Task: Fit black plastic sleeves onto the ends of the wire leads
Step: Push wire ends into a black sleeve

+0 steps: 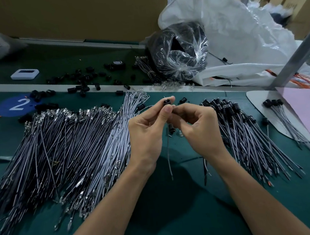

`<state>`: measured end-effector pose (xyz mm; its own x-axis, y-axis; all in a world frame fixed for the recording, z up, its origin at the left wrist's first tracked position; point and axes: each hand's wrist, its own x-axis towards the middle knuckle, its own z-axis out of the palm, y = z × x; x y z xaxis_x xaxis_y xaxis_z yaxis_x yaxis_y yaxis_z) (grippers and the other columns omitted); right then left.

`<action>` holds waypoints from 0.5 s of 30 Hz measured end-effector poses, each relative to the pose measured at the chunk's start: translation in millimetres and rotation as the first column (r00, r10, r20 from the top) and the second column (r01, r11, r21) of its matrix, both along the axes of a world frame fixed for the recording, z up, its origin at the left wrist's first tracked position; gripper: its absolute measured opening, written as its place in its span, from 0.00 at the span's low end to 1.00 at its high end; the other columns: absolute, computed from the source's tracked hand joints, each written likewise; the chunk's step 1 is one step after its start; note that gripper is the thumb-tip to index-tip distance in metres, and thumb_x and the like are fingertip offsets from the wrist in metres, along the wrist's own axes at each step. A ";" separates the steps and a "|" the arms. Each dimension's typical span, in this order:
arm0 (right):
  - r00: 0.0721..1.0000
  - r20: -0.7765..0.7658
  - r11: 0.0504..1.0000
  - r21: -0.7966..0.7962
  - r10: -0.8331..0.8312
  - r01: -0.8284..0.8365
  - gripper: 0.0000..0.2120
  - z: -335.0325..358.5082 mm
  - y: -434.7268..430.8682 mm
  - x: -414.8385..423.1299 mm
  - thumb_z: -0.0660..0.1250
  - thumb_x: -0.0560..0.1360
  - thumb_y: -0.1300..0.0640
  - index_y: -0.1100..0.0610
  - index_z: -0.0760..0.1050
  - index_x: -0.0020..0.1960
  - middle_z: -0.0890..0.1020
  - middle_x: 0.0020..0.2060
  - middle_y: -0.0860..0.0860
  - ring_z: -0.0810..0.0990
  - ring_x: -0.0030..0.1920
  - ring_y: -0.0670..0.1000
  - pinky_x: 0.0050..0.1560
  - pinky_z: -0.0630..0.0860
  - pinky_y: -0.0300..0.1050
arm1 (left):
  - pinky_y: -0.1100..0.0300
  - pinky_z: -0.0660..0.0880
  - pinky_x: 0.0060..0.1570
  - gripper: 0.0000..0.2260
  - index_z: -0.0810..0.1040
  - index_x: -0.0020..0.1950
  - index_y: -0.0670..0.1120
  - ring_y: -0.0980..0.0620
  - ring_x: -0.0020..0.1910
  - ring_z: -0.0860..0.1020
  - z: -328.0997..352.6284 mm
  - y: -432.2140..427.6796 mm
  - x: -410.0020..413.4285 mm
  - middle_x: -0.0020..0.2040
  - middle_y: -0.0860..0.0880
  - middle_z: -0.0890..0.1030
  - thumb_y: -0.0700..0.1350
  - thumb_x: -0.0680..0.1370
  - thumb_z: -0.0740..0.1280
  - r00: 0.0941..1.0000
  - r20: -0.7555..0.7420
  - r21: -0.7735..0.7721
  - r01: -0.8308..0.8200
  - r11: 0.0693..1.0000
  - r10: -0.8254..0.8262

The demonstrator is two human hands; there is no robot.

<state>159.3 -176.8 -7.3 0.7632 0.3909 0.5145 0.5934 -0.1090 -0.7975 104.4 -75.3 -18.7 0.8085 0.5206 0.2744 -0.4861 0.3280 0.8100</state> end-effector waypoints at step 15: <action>0.998 0.005 0.976 0.208 0.061 -0.061 0.05 3.2 -2.3 -5.6 0.73 0.72 0.65 0.59 0.82 0.47 0.85 0.40 0.50 0.84 0.41 0.48 0.46 0.78 0.41 | 0.62 0.75 0.58 0.11 0.82 0.57 0.40 0.49 0.60 0.80 7.6 11.2 -7.8 0.56 0.45 0.84 0.39 0.75 0.69 0.973 0.138 0.054 0.179 0.982 -0.185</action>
<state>153.8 -179.1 -4.1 0.7423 0.3213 0.5881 0.5923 0.0960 -0.8000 96.6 -64.1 -11.2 0.8399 0.3542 0.4111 -0.5321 0.3890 0.7520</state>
